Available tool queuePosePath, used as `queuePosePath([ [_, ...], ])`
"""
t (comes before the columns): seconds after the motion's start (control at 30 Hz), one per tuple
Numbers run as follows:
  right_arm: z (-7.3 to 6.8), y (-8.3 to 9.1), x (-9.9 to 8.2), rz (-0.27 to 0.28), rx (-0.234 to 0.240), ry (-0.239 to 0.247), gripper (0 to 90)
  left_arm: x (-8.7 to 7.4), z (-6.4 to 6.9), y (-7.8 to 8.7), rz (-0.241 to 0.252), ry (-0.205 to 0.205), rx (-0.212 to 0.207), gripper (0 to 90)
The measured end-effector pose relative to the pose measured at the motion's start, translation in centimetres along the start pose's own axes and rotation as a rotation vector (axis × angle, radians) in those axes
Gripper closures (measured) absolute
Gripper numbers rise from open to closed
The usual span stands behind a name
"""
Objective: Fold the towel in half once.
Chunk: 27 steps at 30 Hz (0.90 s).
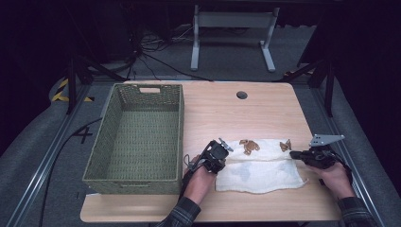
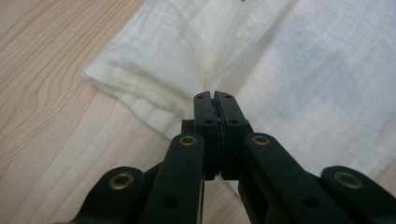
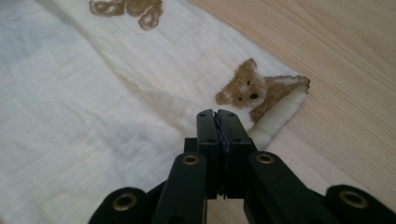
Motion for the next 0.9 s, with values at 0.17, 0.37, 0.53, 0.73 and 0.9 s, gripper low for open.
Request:
queuePosePath([
  [0.17,-1.2,1.1,-0.3,0.006,0.016,0.007,88.4,-0.3,0.9,1.1,-0.003,-0.020,-0.001,89.2],
  [0.37,-2.2,2.1,-0.3,0.028,0.031,0.011,88.4,-0.8,1.5,2.2,-0.002,-0.016,-0.019,89.2],
  [0.53,-3.1,3.1,-0.8,0.034,0.039,0.010,88.4,-1.1,2.0,3.0,0.006,-0.018,-0.041,89.1],
  [0.73,-4.3,4.4,-1.5,0.043,0.052,0.014,88.3,-1.8,2.5,3.7,0.015,-0.035,-0.061,89.1],
  [0.9,-4.8,5.3,-1.9,0.052,0.050,0.015,88.3,-2.3,3.3,3.9,-0.003,-0.052,-0.090,89.1],
])
Point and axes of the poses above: each handheld gripper's, and its own axes: y roughly backward along the jaws, x roughly out of its top, z roughly to its right, the point moved 3 cm from there along -y, roughly forward along the jaws, and after that the axes turned 15 degrees about z, right-handed, at the moved point
